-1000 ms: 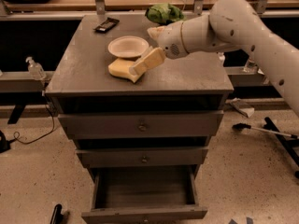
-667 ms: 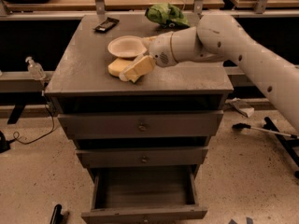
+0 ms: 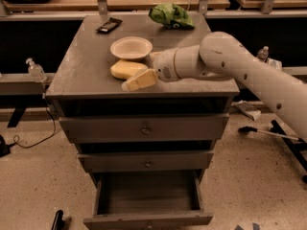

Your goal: Place sponge into bottom drawer

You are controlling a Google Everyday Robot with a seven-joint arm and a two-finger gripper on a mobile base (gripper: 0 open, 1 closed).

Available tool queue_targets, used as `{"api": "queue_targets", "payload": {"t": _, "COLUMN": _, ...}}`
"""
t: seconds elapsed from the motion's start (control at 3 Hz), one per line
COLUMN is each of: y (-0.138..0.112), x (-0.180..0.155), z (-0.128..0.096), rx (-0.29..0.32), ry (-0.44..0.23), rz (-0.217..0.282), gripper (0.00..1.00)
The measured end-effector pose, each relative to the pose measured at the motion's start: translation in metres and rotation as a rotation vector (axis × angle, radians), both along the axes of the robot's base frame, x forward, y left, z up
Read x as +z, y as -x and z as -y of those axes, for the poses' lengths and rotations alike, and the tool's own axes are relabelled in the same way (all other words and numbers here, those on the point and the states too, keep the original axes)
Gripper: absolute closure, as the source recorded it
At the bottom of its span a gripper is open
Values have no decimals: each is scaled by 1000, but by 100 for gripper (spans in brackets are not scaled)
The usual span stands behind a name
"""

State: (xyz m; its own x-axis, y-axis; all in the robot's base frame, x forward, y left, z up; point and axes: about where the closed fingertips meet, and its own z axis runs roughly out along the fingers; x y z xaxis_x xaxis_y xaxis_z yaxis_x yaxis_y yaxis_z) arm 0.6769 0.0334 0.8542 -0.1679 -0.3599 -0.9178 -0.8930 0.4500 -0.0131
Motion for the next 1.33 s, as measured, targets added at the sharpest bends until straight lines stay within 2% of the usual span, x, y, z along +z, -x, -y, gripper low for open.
{"api": "queue_targets", "payload": {"t": 0.33, "y": -4, "x": -6, "z": 8, "rx": -50, "ry": 5, "rz": 0, "gripper": 0}}
{"api": "queue_targets", "payload": {"t": 0.67, "y": -14, "x": -3, "z": 13, "rx": -84, "ry": 9, "rz": 24, "gripper": 0}}
{"api": "queue_targets", "payload": {"t": 1.0, "y": -22, "x": 2, "z": 10, "rx": -98, "ry": 19, "rz": 47, "gripper": 0}}
{"api": "queue_targets", "payload": {"t": 1.33, "y": -26, "x": -1, "z": 2, "rx": -93, "ry": 45, "rz": 52, "gripper": 15}}
